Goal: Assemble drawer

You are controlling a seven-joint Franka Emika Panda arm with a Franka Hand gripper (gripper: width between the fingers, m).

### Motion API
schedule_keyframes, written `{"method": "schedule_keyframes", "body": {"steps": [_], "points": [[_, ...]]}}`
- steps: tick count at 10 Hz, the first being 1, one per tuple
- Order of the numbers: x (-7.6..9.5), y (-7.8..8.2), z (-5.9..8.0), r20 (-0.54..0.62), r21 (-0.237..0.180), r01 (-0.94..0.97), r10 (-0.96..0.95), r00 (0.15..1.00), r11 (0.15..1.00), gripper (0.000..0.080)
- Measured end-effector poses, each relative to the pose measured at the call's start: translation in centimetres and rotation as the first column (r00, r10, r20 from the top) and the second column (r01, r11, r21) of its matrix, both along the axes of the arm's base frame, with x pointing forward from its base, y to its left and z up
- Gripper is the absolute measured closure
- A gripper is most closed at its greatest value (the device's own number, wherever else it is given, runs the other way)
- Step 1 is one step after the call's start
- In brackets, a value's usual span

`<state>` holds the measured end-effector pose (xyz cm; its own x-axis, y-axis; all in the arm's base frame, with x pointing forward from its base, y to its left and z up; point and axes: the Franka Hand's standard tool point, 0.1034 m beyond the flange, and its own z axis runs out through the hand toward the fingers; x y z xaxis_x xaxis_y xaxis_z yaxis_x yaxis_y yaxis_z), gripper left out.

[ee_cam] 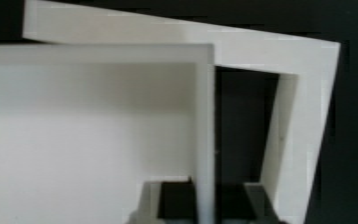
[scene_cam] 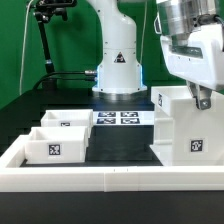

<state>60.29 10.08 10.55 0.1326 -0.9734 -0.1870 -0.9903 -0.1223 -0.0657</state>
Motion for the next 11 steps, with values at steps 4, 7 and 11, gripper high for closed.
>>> {"method": "schedule_keyframes", "body": {"steps": [4,7,11], "points": [[0.7,-0.1,-0.1,0.01,0.0,-0.008,0.008,1.0,1.0,0.0762],[0.7,-0.1,-0.1,0.011,0.0,-0.01,0.01,1.0,1.0,0.0762],[2.7,-0.1,0.1,0.022,0.005,0.033,-0.033,0.999,0.999,0.0762]]}}
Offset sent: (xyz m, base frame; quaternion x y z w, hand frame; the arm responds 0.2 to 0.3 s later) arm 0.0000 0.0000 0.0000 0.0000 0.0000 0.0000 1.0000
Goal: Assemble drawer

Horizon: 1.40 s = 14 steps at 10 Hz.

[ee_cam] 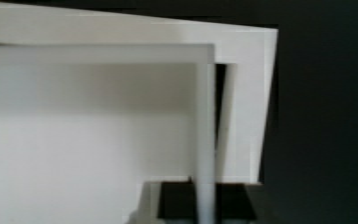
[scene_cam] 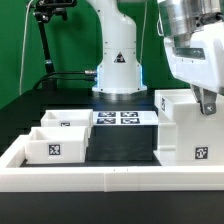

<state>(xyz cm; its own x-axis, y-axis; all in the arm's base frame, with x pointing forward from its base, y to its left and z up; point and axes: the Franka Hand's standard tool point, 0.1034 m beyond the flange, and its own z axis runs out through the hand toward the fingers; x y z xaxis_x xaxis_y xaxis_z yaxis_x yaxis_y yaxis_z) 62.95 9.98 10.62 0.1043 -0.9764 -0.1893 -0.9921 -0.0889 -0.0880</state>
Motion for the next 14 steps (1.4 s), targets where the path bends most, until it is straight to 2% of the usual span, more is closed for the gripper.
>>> {"method": "schedule_keyframes", "body": {"steps": [1,3,7,8,9,10,11,12,13,14], "points": [[0.81,0.01,0.2,0.01,0.001,0.001,-0.001,1.0,1.0,0.0762],[1.28,0.1,-0.02,0.001,0.004,0.003,-0.003,1.0,1.0,0.0762],[1.3,0.05,-0.07,-0.005,0.005,0.005,-0.005,1.0,1.0,0.0762],[1.29,0.12,-0.08,-0.005,0.005,0.003,-0.003,1.0,1.0,0.0665],[1.29,0.15,-0.09,-0.005,0.005,0.001,-0.001,1.0,1.0,0.0531],[1.28,0.18,-0.09,-0.005,0.005,0.001,0.0,1.0,1.0,0.0531],[1.28,0.2,-0.09,-0.004,0.005,0.0,0.0,1.0,1.0,0.033],[1.28,0.23,-0.09,-0.004,0.006,-0.001,0.001,1.0,1.0,0.0213],[1.27,0.25,-0.09,-0.004,0.006,-0.002,0.002,1.0,1.0,0.0213],[1.27,0.29,-0.09,-0.004,0.006,-0.003,0.003,1.0,1.0,0.0161]]}}
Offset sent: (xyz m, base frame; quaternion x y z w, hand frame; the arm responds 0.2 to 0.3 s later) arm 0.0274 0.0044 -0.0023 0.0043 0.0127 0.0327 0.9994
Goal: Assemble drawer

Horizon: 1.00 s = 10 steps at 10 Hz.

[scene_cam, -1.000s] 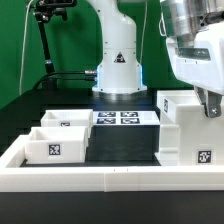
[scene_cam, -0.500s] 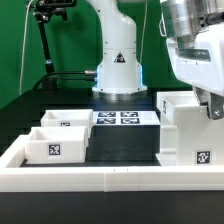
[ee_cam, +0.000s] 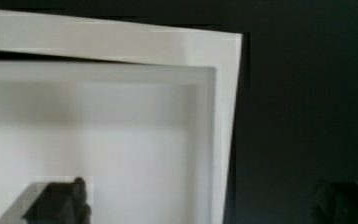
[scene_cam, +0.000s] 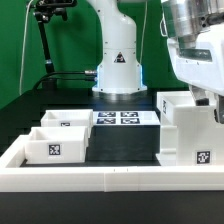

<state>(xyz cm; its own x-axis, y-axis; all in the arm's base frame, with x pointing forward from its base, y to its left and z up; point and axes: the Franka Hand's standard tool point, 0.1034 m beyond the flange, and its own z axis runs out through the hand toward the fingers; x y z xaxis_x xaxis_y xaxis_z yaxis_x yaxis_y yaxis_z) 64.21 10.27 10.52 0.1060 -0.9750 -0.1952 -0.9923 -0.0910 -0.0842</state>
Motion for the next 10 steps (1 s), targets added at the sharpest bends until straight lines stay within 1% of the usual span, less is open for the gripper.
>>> {"method": "schedule_keyframes", "body": {"steps": [4,5,6,7,8,9,10], "points": [[0.0,0.1,0.1,0.003,-0.001,-0.012,0.012,1.0,1.0,0.015],[0.0,-0.3,1.2,0.036,-0.007,-0.124,0.124,0.992,0.992,0.015],[-0.5,-0.9,3.0,0.07,-0.011,-0.201,0.202,0.977,0.979,0.015],[-1.0,-1.5,4.1,0.094,-0.016,-0.262,0.263,0.96,0.965,0.015],[-1.4,-2.2,5.1,0.123,-0.034,-0.356,0.358,0.926,0.934,0.015],[-2.1,-3.0,5.7,0.133,-0.043,-0.392,0.394,0.909,0.919,0.015],[-2.7,-3.2,6.0,0.125,-0.04,-0.371,0.373,0.919,0.928,0.015]]}}
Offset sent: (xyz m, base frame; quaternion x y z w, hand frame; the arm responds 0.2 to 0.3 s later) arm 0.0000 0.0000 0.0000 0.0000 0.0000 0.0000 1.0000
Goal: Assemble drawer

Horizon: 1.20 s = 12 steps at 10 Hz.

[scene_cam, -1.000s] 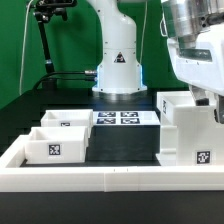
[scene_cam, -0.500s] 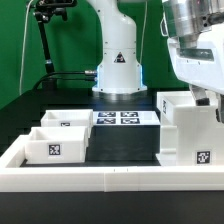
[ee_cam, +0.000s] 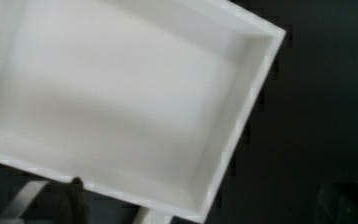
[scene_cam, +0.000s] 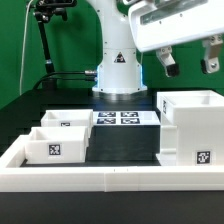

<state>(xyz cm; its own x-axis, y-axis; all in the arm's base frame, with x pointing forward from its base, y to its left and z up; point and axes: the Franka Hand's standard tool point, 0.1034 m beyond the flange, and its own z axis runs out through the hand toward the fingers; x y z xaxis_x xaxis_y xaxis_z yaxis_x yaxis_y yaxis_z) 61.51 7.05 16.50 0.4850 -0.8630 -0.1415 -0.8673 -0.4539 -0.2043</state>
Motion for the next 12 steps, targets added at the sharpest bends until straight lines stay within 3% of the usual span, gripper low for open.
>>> {"method": "schedule_keyframes", "body": {"steps": [4,5,7,9,12], "points": [[0.1,0.1,-0.5,-0.001,-0.003,-0.025,0.025,1.0,1.0,0.015],[-1.2,-1.1,-0.9,-0.011,-0.019,-0.255,0.255,0.967,0.967,0.015],[-2.6,-3.7,-1.0,-0.004,-0.035,-0.457,0.457,0.889,0.889,0.015],[-3.8,-7.1,-1.8,-0.001,-0.043,-0.581,0.582,0.813,0.812,0.015],[-4.3,-12.3,-4.1,-0.01,-0.086,-0.613,0.614,0.789,0.786,0.015]]}}
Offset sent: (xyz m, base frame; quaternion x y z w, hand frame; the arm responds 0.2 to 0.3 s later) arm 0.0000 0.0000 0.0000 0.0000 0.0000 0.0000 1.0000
